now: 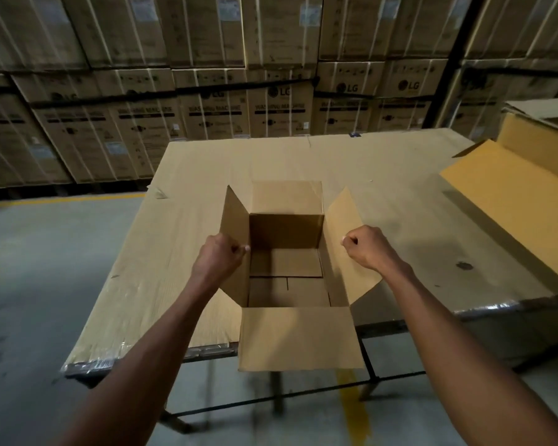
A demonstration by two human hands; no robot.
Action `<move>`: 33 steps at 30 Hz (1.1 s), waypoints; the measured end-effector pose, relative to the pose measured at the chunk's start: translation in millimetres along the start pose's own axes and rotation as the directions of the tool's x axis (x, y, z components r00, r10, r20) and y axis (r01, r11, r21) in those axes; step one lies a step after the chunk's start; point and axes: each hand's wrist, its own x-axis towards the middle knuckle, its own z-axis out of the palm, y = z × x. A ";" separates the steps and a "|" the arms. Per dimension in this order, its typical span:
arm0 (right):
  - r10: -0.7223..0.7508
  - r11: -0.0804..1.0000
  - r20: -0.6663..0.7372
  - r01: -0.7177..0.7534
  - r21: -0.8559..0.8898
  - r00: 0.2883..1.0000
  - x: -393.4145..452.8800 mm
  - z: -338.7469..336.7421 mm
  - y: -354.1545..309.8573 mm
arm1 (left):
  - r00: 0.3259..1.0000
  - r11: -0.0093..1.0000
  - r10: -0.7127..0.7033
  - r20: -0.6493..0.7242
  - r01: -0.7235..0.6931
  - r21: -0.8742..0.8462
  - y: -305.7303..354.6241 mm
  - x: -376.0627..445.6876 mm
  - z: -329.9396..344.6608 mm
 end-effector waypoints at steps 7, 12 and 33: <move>0.112 0.993 -0.091 -0.114 -0.013 0.989 -53.3 -25.4 22.4 | 0.988 0.989 0.150 0.042 -0.150 0.007 55.0 1.4 -4.7; 0.217 0.976 -0.245 -0.218 0.025 0.945 -106.6 -54.8 61.1 | 0.940 0.952 0.301 0.158 -0.306 0.007 102.1 2.1 9.9; 0.428 0.858 -0.568 -0.513 0.012 0.703 -293.8 -295.2 206.1 | 0.643 0.663 0.748 0.164 -0.719 -0.210 419.5 -73.2 55.3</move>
